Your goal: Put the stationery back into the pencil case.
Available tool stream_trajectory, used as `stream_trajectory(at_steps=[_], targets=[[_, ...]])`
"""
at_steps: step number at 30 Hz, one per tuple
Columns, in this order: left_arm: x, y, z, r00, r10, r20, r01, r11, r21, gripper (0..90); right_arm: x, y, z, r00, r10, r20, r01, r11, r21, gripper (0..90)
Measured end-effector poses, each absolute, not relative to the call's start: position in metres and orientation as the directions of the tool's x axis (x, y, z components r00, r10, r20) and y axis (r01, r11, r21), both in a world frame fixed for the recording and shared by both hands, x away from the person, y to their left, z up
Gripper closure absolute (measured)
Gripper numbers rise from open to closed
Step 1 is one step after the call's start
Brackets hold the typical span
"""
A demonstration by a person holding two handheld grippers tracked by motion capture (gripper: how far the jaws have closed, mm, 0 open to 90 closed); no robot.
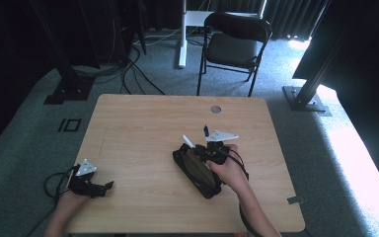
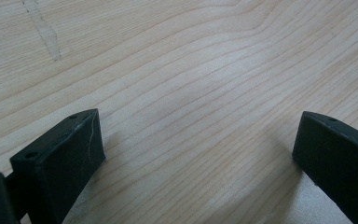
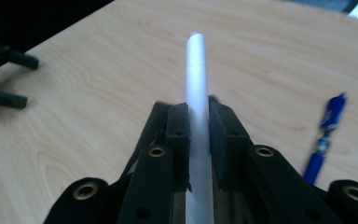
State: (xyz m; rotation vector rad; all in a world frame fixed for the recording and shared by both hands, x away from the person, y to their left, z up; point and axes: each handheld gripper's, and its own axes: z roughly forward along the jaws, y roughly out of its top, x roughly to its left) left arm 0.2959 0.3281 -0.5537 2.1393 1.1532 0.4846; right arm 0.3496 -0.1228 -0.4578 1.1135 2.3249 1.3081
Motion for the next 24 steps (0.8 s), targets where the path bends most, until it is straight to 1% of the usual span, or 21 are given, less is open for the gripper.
stream_trajectory(at_steps=[8,18,24], targets=[[0.296,0.328,-0.554,0.545,0.839,0.015,0.598,-0.401,0.694,2.1,0.346,-0.117,-0.469,-0.685,0.718,0.126,0.523,0.364,0.771,78.5],[0.296,0.328,-0.554,0.545,0.838,0.016,0.598,-0.403,0.693,2.1,0.338,-0.116,-0.476,-0.676,0.724,0.134,0.548,0.373,0.749,78.5],[0.296,0.328,-0.554,0.546,0.838,0.016,0.598,-0.403,0.693,2.1,0.334,-0.114,-0.482,-0.674,0.729,0.121,0.556,0.392,0.733,78.5]])
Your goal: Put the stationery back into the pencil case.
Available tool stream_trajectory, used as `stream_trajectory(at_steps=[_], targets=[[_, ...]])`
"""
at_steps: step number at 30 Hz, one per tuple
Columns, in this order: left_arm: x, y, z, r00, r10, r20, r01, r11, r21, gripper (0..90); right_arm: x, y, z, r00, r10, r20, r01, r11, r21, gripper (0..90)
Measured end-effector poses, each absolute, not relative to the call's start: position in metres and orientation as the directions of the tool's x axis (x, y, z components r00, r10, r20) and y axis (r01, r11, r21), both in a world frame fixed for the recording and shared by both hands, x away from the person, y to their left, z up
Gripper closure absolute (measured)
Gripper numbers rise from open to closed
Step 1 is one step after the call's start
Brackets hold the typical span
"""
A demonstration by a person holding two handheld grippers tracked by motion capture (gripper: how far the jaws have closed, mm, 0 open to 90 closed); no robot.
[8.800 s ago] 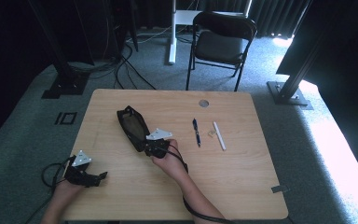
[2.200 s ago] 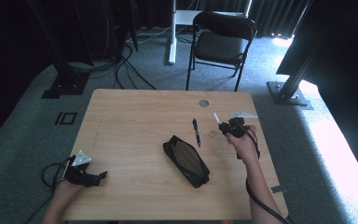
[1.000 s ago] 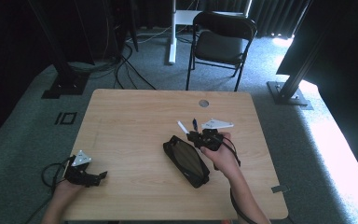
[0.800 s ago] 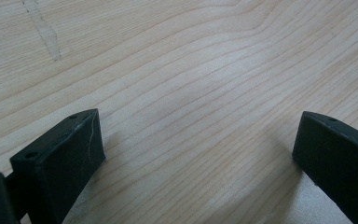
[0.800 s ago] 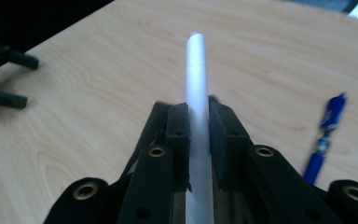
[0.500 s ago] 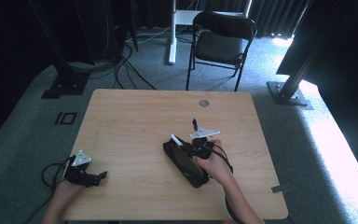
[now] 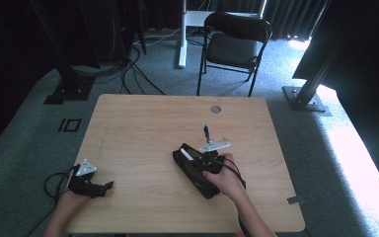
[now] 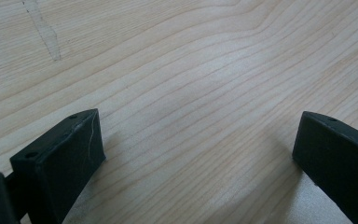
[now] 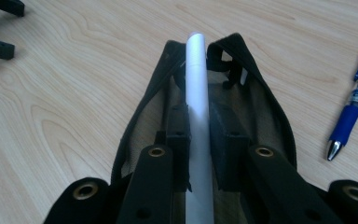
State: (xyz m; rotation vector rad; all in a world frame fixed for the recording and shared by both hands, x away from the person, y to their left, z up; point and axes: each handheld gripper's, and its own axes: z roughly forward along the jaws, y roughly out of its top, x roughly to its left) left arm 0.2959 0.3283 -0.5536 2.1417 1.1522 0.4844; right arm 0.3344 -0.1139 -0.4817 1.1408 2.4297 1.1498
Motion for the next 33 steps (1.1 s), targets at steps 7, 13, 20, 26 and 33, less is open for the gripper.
stream_trajectory(at_steps=[7,13,20,26,33], targets=[[0.296,0.328,-0.554,0.546,0.838,0.016,0.598,-0.403,0.693,2.1,0.333,-0.110,-0.486,-0.666,0.740,0.099,0.567,0.416,0.711,78.5],[0.296,0.328,-0.554,0.546,0.838,0.016,0.598,-0.403,0.693,2.1,0.335,-0.106,-0.492,-0.658,0.749,0.071,0.576,0.441,0.689,78.4],[0.296,0.328,-0.554,0.546,0.838,0.016,0.598,-0.403,0.693,2.1,0.335,-0.102,-0.492,-0.654,0.757,0.001,0.553,0.477,0.683,78.5],[0.296,0.328,-0.554,0.544,0.839,0.015,0.598,-0.401,0.694,2.1,0.337,-0.097,-0.487,-0.665,0.747,-0.013,0.543,0.495,0.679,78.4],[0.296,0.328,-0.554,0.546,0.838,0.016,0.598,-0.403,0.693,2.2,0.339,-0.091,-0.490,-0.684,0.729,-0.018,0.540,0.524,0.659,78.4]])
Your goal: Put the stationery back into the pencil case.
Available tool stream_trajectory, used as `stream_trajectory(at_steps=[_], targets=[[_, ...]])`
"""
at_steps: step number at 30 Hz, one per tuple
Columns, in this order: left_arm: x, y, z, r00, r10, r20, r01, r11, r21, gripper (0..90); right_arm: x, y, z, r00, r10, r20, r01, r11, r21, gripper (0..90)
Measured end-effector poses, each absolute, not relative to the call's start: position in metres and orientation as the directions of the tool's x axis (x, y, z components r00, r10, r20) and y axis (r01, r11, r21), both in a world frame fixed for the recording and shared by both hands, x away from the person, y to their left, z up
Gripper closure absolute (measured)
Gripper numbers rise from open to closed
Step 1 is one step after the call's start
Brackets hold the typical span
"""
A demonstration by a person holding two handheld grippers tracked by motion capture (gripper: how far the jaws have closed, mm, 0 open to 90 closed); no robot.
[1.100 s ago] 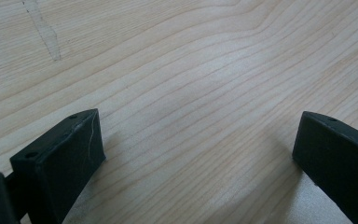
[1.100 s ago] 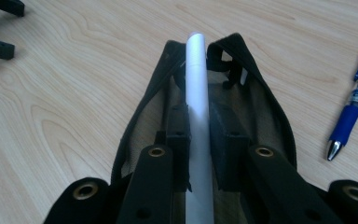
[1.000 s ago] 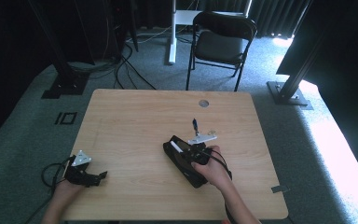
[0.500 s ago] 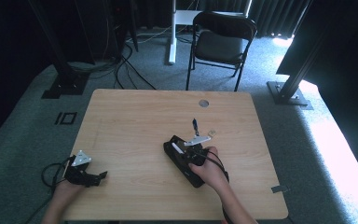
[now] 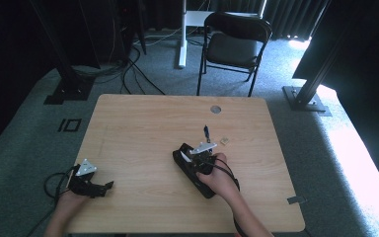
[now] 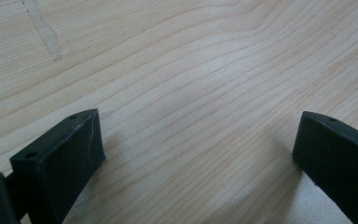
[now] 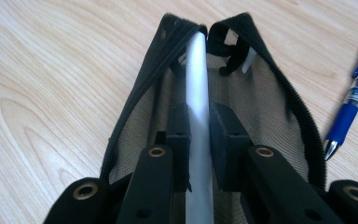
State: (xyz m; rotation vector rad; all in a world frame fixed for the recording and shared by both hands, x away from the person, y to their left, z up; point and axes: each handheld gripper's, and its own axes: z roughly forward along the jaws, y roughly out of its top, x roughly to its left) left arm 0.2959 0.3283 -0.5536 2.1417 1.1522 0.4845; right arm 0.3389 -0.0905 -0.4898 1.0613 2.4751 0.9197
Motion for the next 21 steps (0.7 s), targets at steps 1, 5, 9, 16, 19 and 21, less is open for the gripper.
stream_trajectory(at_steps=[1,5,9,16,19,21], targets=[[0.296,0.328,-0.554,0.546,0.838,0.016,0.598,-0.403,0.693,2.1,0.340,-0.090,-0.491,-0.683,0.731,-0.011,0.546,0.521,0.656,78.4],[0.296,0.328,-0.554,0.546,0.838,0.016,0.598,-0.403,0.693,2.1,0.343,-0.086,-0.494,-0.688,0.726,-0.010,0.557,0.536,0.635,78.4],[0.296,0.328,-0.554,0.546,0.838,0.016,0.598,-0.403,0.693,2.2,0.346,-0.082,-0.499,-0.689,0.725,-0.010,0.567,0.548,0.615,78.4],[0.296,0.328,-0.554,0.545,0.838,0.016,0.598,-0.402,0.693,2.2,0.350,-0.079,-0.509,-0.685,0.729,-0.001,0.588,0.553,0.591,78.0],[0.296,0.328,-0.554,0.545,0.838,0.016,0.598,-0.402,0.693,2.1,0.351,-0.080,-0.506,-0.681,0.733,0.009,0.591,0.541,0.598,74.6],[0.296,0.328,-0.554,0.545,0.838,0.016,0.598,-0.402,0.693,2.1,0.351,-0.080,-0.505,-0.680,0.734,0.015,0.592,0.536,0.602,74.0]])
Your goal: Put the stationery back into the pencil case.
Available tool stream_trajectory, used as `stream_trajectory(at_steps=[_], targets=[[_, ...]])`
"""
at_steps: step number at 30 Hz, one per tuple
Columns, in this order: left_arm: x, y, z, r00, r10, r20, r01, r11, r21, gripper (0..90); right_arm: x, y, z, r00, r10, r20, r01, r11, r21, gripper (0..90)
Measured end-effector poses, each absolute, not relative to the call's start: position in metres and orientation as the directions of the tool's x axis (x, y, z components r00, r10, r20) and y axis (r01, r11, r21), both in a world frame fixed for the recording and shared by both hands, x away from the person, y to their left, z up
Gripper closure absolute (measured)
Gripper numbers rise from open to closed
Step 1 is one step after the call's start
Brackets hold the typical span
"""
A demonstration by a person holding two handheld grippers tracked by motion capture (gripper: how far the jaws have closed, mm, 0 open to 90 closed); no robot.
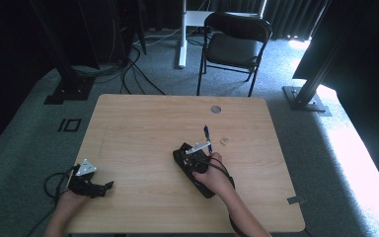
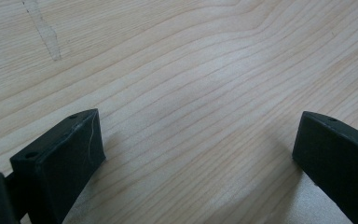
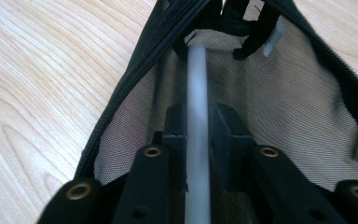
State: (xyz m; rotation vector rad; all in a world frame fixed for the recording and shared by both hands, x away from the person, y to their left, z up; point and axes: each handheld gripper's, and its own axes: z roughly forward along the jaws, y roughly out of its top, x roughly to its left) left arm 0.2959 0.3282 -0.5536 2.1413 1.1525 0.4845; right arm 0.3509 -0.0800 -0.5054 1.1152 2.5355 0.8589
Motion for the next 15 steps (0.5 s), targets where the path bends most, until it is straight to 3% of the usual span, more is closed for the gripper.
stream_trajectory(at_steps=[15], targets=[[0.296,0.328,-0.554,0.544,0.839,0.015,0.598,-0.400,0.694,2.1,0.344,-0.105,-0.467,-0.686,0.724,0.072,0.539,0.439,0.719,71.7]])
